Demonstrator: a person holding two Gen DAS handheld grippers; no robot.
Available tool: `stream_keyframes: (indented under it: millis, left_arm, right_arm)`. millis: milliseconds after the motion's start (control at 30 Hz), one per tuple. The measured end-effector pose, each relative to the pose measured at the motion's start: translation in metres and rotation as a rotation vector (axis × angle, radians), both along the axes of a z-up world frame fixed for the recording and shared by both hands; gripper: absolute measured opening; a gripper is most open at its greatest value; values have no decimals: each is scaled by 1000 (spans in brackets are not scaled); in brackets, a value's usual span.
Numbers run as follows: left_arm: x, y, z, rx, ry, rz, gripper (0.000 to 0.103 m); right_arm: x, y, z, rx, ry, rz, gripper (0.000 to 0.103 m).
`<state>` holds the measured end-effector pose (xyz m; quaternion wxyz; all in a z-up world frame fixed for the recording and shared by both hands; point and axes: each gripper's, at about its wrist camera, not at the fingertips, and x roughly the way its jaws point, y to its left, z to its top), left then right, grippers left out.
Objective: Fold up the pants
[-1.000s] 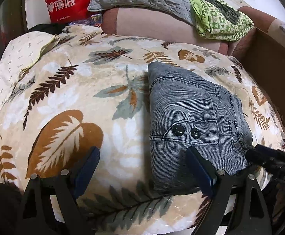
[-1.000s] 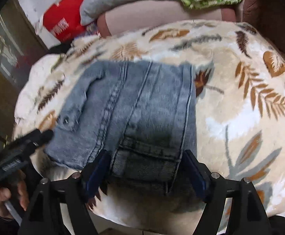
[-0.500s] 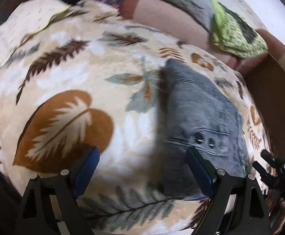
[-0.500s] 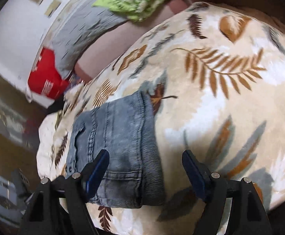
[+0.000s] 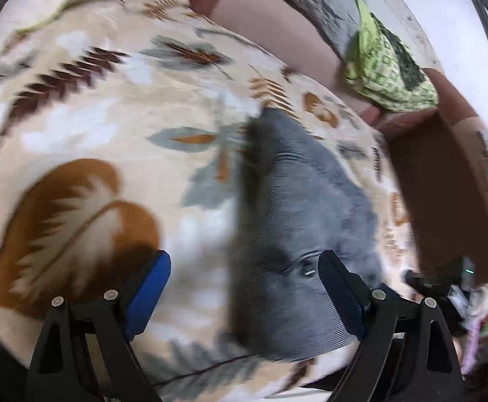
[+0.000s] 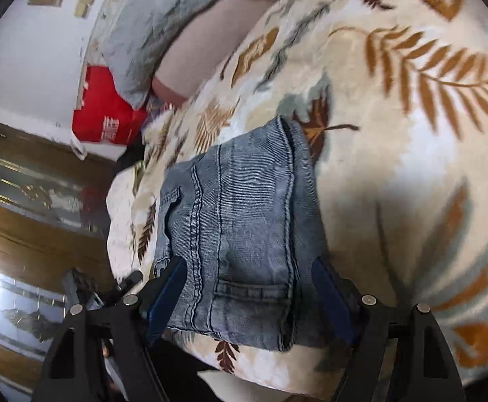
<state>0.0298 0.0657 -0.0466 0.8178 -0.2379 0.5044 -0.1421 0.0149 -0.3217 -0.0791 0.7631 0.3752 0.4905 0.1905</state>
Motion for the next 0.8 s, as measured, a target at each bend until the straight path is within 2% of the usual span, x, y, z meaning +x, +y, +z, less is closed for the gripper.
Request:
stream_keyframes:
  millis: [100, 167, 233, 400, 600, 633, 667, 733, 800]
  left_arm:
    - [19, -13, -1, -106, 29, -78, 90]
    - [34, -22, -9, -178, 87, -113, 90]
    - [40, -27, -15, -208, 115, -123, 90]
    - [57, -40, -33, -247, 186, -137, 89]
    - [68, -45, -37, -282, 190, -156, 89]
    - [68, -43, -37, -286, 189, -151, 84]
    - [69, -42, -38, -277, 188, -149, 72]
    - [70, -43, -40, -223, 193, -140, 56]
    - [68, -44, -38, -192, 179, -145, 49]
  right_arm:
    - [18, -2, -4, -40, 33, 2, 80]
    - [28, -4, -10, -52, 69, 3, 80]
    - [34, -5, -14, -77, 92, 4, 80]
    - [42, 0, -22, -28, 94, 27, 80]
    - [50, 7, -30, 10, 84, 49, 80]
    - [50, 7, -31, 18, 82, 46, 79]
    - [49, 6, -32, 23, 80, 43, 76]
    - [48, 6, -33, -13, 85, 48, 63]
    - [47, 6, -34, -64, 92, 53, 41]
